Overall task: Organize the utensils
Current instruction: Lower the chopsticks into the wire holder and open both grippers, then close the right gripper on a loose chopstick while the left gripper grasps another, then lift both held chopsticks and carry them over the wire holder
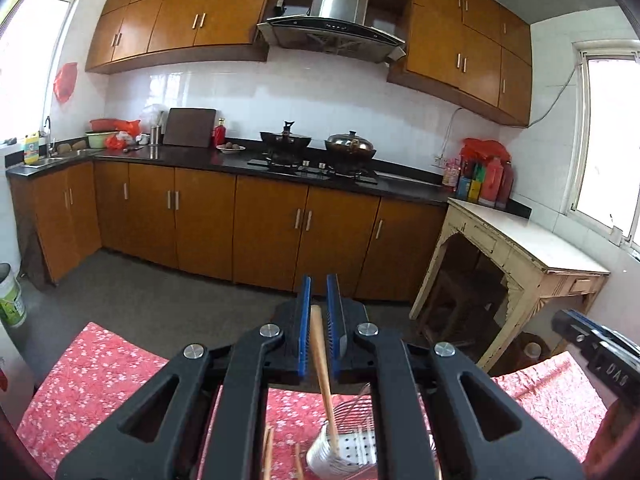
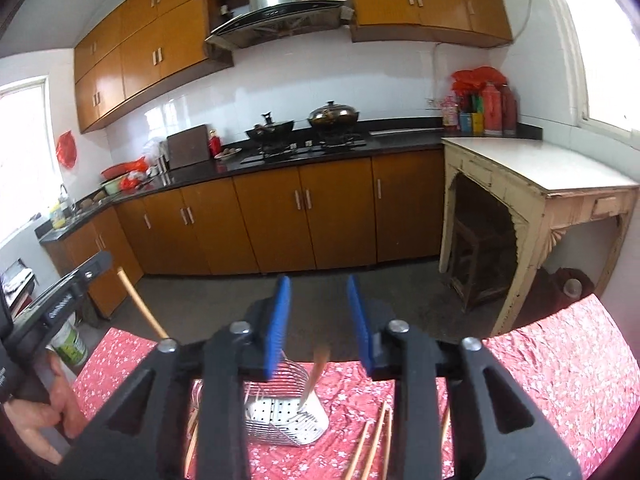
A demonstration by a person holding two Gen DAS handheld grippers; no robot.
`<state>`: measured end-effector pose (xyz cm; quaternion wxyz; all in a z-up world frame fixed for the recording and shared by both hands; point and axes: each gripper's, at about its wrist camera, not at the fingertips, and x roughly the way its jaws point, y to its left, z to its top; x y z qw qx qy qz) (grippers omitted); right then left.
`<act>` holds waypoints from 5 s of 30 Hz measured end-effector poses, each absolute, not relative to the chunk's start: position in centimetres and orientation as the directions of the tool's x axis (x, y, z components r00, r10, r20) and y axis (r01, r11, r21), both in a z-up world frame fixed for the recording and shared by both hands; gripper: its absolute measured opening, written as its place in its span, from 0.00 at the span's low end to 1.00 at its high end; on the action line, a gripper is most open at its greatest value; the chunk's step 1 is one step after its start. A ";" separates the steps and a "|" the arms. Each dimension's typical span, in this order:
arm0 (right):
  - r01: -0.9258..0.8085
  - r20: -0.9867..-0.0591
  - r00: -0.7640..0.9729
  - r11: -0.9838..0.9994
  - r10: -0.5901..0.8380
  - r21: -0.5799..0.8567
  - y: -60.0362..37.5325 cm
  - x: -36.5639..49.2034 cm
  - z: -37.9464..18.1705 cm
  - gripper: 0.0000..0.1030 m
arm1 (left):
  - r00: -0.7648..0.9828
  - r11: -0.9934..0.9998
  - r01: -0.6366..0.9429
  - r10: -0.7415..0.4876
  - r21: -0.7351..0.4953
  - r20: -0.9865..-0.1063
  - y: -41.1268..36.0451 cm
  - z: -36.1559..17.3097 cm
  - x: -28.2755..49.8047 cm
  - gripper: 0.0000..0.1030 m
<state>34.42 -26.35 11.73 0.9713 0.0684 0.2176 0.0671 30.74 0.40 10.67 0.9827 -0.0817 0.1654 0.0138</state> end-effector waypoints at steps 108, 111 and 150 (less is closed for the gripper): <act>0.252 -0.715 0.679 0.968 -0.164 0.018 -37.5 21.3 -11.0 0.07 | 0.687 0.997 -0.076 0.065 0.017 -0.724 9.8 -10.0 17.9 0.07; 0.251 -0.676 0.717 0.968 -0.171 0.021 -37.7 20.7 -9.2 0.08 | 0.740 0.997 -0.079 0.063 0.006 -0.670 10.1 -8.0 17.2 0.07; 0.147 -0.247 0.962 0.982 -0.115 0.116 -36.7 15.8 6.3 0.07 | 0.957 0.986 -0.141 0.113 -0.087 -0.267 11.3 5.8 14.3 0.07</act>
